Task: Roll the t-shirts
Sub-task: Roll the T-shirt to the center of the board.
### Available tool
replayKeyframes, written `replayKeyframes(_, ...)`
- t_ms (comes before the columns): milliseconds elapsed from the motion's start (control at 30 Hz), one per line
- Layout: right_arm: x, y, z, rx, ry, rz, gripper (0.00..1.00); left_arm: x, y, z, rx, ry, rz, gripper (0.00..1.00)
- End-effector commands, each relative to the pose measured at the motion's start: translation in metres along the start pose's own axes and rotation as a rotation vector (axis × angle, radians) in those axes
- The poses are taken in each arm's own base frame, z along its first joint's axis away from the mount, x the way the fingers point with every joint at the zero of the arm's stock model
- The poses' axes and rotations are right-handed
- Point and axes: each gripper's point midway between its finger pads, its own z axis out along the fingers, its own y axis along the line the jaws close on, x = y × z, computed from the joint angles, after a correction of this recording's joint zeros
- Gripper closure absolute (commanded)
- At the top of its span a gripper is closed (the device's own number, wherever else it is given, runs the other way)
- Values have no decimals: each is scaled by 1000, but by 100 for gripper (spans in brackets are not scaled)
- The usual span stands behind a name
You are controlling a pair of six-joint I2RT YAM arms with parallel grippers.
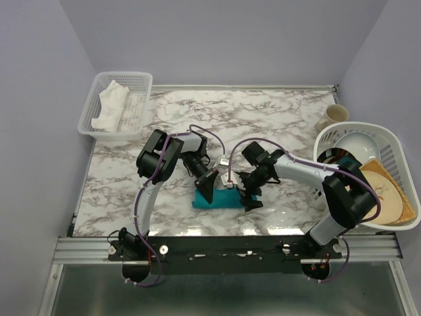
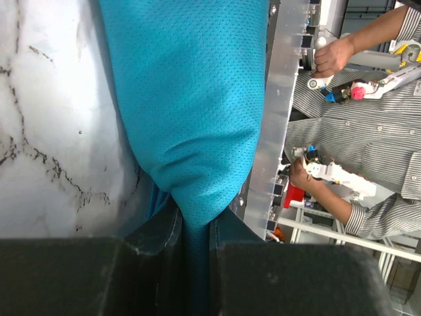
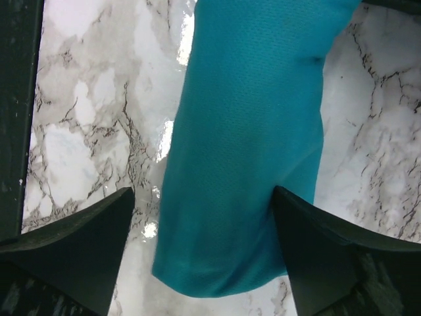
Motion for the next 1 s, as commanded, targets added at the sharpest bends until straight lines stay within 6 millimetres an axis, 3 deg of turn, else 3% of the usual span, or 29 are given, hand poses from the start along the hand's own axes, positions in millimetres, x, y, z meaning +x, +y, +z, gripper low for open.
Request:
replayKeyframes(0,9,3,6,-15,46,45,12,-2,32,-3,-63,13,71,89)
replayKeyframes(167,28,15,14,-99,123,167,43,-2,32,-9,-57,-11,51,85)
replayKeyframes(367,35,22,12,-214,113,290,52,-1,29,-19,-88,-43,51,74)
replayKeyframes(433,27,22,4,-288,78,338,57,-2,28,-26,-120,-67,26,69)
replayKeyframes(500,28,22,1,-359,72,404,60,-4,37,-33,-187,-94,39,65)
replayKeyframes(700,24,22,-2,-489,72,458,62,-42,40,-91,-459,-261,86,62)
replayKeyframes(767,24,17,1,-521,71,485,63,-57,29,-116,-569,-313,160,61)
replayKeyframes(867,24,14,0,-533,75,512,62,-62,17,-145,-735,-346,242,59)
replayKeyframes(900,24,13,1,-526,72,506,62,-53,19,-143,-759,-323,275,58)
replayKeyframes(967,25,11,1,-526,76,508,61,-50,4,-152,-835,-333,379,56)
